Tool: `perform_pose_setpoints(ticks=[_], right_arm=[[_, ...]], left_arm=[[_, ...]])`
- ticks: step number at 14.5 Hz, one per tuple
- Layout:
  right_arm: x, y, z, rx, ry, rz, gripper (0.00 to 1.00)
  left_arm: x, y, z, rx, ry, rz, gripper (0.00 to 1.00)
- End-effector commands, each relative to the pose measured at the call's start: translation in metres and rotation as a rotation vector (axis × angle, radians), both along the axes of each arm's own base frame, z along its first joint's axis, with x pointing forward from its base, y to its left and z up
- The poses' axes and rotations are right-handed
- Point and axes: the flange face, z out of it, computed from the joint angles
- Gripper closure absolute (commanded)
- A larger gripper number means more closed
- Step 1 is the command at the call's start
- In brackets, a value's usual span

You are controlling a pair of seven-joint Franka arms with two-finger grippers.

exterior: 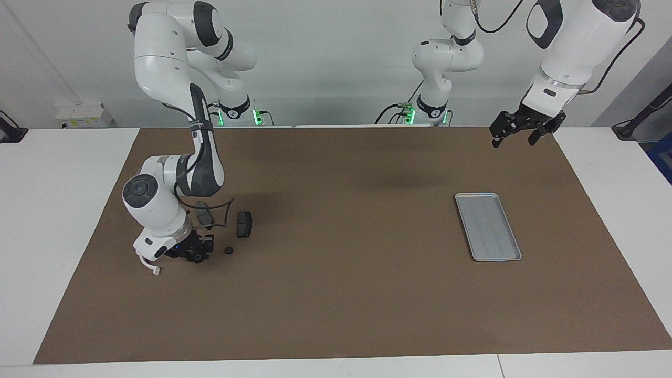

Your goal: Pick bearing gear from pile to tray

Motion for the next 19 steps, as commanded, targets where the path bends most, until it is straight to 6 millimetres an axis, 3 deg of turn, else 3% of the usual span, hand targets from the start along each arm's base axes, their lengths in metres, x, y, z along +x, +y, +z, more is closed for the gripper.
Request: perform_pose_setpoints(ticks=[1, 3, 5, 7, 9, 10, 11, 12, 15, 16, 18, 19], right_arm=[[0.003, 0.004, 0.042, -0.006, -0.015, 0.013, 1.00], [0.015, 0.020, 0.082, -0.005, -0.014, -0.038, 1.00], [0.021, 0.069, 0.120, -0.009, -0.012, -0.119, 1.00], [0.015, 0.134, 0.155, -0.012, 0.012, -0.177, 1.00], [-0.003, 0.197, 0.164, -0.030, 0.040, -0.186, 1.00], [-0.018, 0.236, 0.169, -0.044, 0.042, -0.161, 1.00], [-0.040, 0.290, 0.180, -0.063, 0.015, -0.113, 1.00], [-0.062, 0.337, 0.182, -0.066, -0.007, -0.102, 1.00], [-0.093, 0.403, 0.180, -0.033, -0.049, -0.137, 1.00], [-0.098, 0.420, 0.172, -0.011, -0.066, -0.125, 1.00], [-0.096, 0.428, 0.146, -0.018, -0.066, -0.144, 1.00], [-0.100, 0.442, 0.134, -0.007, -0.075, -0.133, 1.00]], left_arm=[[-0.004, 0.002, 0.001, 0.010, 0.006, -0.008, 0.00], [-0.004, 0.002, 0.001, 0.010, 0.006, -0.008, 0.00], [-0.004, 0.002, 0.001, 0.010, 0.006, -0.008, 0.00], [-0.004, 0.002, 0.001, 0.010, 0.006, -0.008, 0.00], [-0.004, 0.002, 0.001, 0.010, 0.006, -0.007, 0.00], [-0.004, 0.002, 0.001, 0.010, 0.006, -0.007, 0.00], [-0.004, 0.002, 0.001, 0.010, 0.006, -0.007, 0.00], [-0.004, 0.002, 0.001, 0.010, 0.006, -0.007, 0.00], [-0.004, 0.002, 0.001, 0.010, 0.006, -0.007, 0.00], [-0.003, 0.002, 0.001, 0.010, 0.004, -0.007, 0.00], [-0.004, 0.002, 0.001, 0.010, 0.006, -0.007, 0.00], [-0.004, 0.002, 0.001, 0.010, 0.006, -0.007, 0.00]])
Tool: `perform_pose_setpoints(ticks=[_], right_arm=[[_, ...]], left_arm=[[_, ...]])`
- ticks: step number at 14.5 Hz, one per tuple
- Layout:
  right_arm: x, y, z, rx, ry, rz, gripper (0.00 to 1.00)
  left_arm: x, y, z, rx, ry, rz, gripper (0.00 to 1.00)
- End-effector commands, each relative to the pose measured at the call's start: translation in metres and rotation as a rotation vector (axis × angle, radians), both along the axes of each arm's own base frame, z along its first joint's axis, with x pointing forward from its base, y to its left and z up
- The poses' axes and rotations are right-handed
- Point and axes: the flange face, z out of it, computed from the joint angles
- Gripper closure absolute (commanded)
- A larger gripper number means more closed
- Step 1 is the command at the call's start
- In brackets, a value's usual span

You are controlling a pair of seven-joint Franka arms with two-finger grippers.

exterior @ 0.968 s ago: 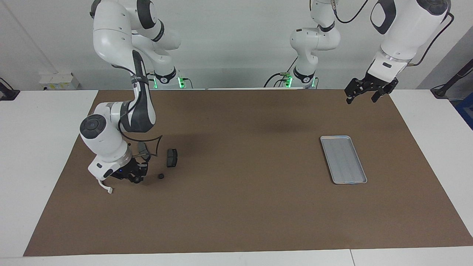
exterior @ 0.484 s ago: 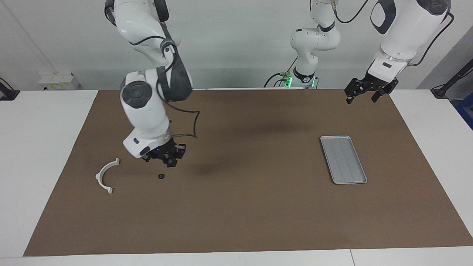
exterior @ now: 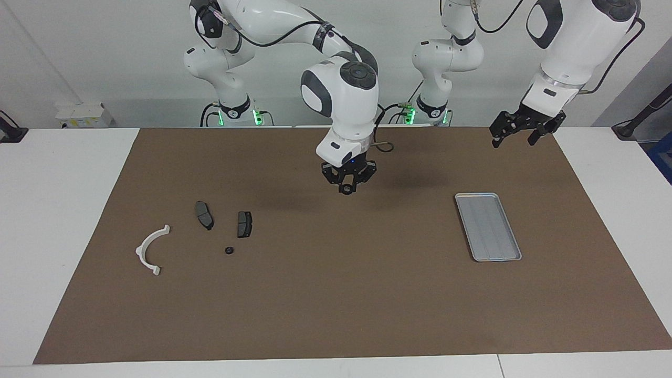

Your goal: Pick bearing gear from pile to tray

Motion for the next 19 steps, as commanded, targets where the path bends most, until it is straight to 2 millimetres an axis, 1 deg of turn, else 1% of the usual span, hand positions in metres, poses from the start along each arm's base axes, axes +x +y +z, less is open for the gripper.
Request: perform_pose_setpoints(ticks=[1, 3, 4, 5, 7, 9, 11, 15, 17, 18, 19], right_arm=[[0.006, 0.008, -0.036, 0.007, -0.027, -0.011, 1.00], [0.009, 0.009, -0.056, 0.021, -0.042, -0.009, 1.00], [0.009, 0.011, -0.061, 0.023, -0.042, -0.006, 1.00], [0.010, 0.010, -0.065, 0.025, -0.044, -0.008, 1.00], [0.010, 0.006, -0.080, 0.027, -0.045, -0.008, 1.00], [0.007, 0.001, -0.104, 0.034, -0.048, -0.006, 1.00], [0.004, -0.003, -0.119, 0.037, -0.050, 0.000, 1.00], [-0.003, -0.008, -0.142, 0.042, -0.050, 0.006, 1.00], [-0.004, -0.008, -0.143, 0.038, -0.045, 0.006, 1.00], [-0.004, -0.008, -0.143, 0.041, -0.043, 0.003, 0.65], [-0.001, -0.013, -0.144, 0.045, -0.040, -0.009, 0.32]], left_arm=[[-0.004, 0.002, 0.001, 0.010, 0.005, -0.007, 0.00], [-0.004, 0.002, 0.001, 0.010, 0.005, -0.008, 0.00], [-0.004, 0.002, 0.001, 0.010, 0.005, -0.008, 0.00], [-0.004, 0.002, 0.001, 0.010, 0.005, -0.008, 0.00], [-0.004, 0.002, 0.001, 0.010, 0.005, -0.008, 0.00], [-0.004, 0.002, 0.001, 0.010, 0.005, -0.007, 0.00], [-0.004, 0.002, 0.001, 0.010, 0.005, -0.007, 0.00], [-0.004, 0.002, 0.001, 0.010, 0.005, -0.007, 0.00], [-0.004, 0.002, 0.001, 0.010, 0.005, -0.007, 0.00], [-0.004, 0.002, 0.001, 0.010, 0.005, -0.007, 0.00], [-0.004, 0.002, 0.001, 0.010, 0.005, -0.007, 0.00]])
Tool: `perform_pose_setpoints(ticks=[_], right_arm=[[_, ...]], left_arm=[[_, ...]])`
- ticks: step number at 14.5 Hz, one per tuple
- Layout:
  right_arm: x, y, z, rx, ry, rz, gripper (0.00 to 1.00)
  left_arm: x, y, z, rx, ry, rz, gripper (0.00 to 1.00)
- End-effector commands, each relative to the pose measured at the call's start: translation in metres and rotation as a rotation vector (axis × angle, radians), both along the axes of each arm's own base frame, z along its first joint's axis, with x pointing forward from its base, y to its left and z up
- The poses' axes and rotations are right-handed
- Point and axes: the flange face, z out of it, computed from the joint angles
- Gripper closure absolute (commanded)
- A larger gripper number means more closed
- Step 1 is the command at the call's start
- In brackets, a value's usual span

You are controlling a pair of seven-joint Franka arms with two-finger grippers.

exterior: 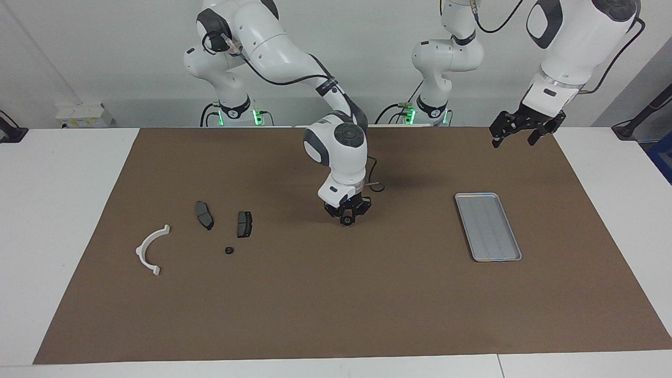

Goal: Pick bearing gear from pile to tray
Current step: 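Carry the bearing with the right gripper to mid-table and release it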

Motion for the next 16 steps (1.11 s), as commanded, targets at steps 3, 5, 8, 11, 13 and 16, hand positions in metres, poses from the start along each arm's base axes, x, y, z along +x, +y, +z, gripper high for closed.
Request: perform_pose_setpoints(ticks=[3, 5, 8, 11, 13, 16], right_arm=[[0.000, -0.010, -0.001, 0.003, -0.003, -0.021, 0.05], [0.004, -0.011, 0.006, 0.002, -0.005, -0.026, 0.03], [0.039, -0.058, 0.045, -0.003, -0.008, -0.018, 0.02], [0.069, -0.133, 0.085, -0.028, 0.012, 0.080, 0.00], [0.084, -0.190, 0.107, -0.042, 0.025, 0.087, 0.00], [0.094, -0.245, 0.135, -0.045, 0.000, 0.101, 0.00]], left_arm=[[-0.004, 0.002, 0.001, 0.010, 0.005, -0.008, 0.00], [-0.004, 0.002, 0.001, 0.010, 0.005, -0.008, 0.00], [-0.004, 0.002, 0.001, 0.010, 0.007, -0.007, 0.00], [-0.006, -0.003, 0.002, 0.011, 0.013, -0.013, 0.00], [-0.007, -0.015, -0.001, 0.009, 0.017, -0.033, 0.00], [-0.008, -0.038, -0.009, 0.007, -0.005, 0.095, 0.00]])
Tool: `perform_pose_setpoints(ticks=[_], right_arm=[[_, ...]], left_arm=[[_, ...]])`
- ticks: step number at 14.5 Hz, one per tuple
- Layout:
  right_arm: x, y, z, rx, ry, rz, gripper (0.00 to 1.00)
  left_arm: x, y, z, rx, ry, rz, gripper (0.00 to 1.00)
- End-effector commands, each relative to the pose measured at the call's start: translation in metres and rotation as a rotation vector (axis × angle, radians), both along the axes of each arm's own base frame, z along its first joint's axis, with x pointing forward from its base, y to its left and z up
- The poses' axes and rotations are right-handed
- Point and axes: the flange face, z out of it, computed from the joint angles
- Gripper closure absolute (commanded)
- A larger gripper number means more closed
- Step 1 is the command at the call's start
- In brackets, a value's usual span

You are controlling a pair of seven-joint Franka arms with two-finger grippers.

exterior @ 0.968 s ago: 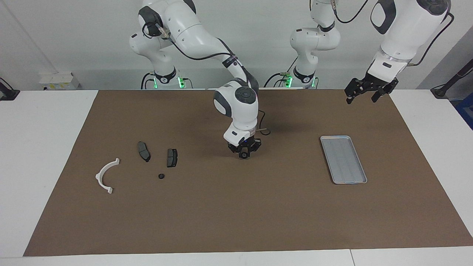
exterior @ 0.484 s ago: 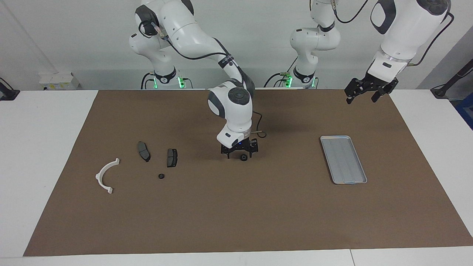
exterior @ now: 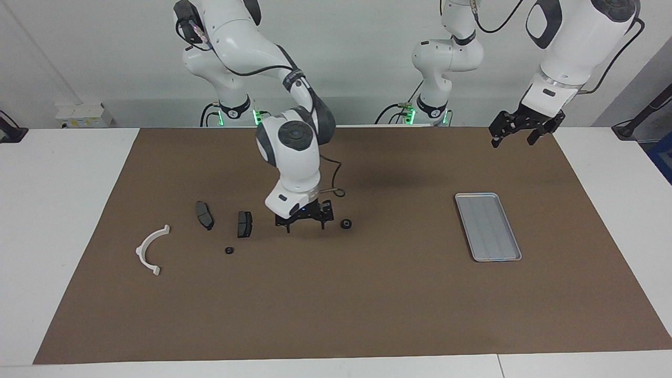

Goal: Pick bearing gear from pile to tray
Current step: 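Move the left gripper toward the bearing while the right gripper withdraws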

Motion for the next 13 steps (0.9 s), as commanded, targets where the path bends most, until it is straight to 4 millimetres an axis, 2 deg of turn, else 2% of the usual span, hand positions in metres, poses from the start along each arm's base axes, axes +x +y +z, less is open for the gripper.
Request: perform_pose_setpoints(ticks=[1, 3, 4, 5, 7, 8, 11, 13], right_arm=[[0.005, -0.035, 0.018, 0.007, -0.010, 0.037, 0.00], [0.015, -0.073, 0.020, 0.007, -0.018, 0.100, 0.00], [0.016, -0.083, 0.015, 0.033, -0.011, 0.111, 0.00], [0.015, -0.088, 0.013, 0.046, -0.006, 0.119, 0.00], [0.014, -0.101, 0.006, 0.042, 0.005, 0.128, 0.00], [0.013, -0.112, -0.001, 0.040, 0.016, 0.135, 0.00], [0.002, -0.119, -0.022, 0.037, 0.002, 0.159, 0.00], [-0.004, -0.119, -0.036, 0.035, 0.000, 0.161, 0.00]], left_arm=[[-0.007, -0.037, -0.013, -0.001, -0.033, 0.134, 0.00], [-0.005, -0.062, -0.023, -0.027, -0.030, 0.206, 0.00], [-0.003, -0.082, -0.033, -0.040, -0.020, 0.232, 0.00], [0.001, -0.103, -0.046, -0.036, -0.015, 0.259, 0.00], [0.008, -0.162, -0.084, -0.023, 0.002, 0.271, 0.00], [0.011, -0.184, -0.097, -0.026, -0.006, 0.322, 0.00], [0.011, -0.232, -0.122, -0.055, -0.015, 0.367, 0.00], [0.021, -0.284, -0.168, -0.022, 0.023, 0.384, 0.00]])
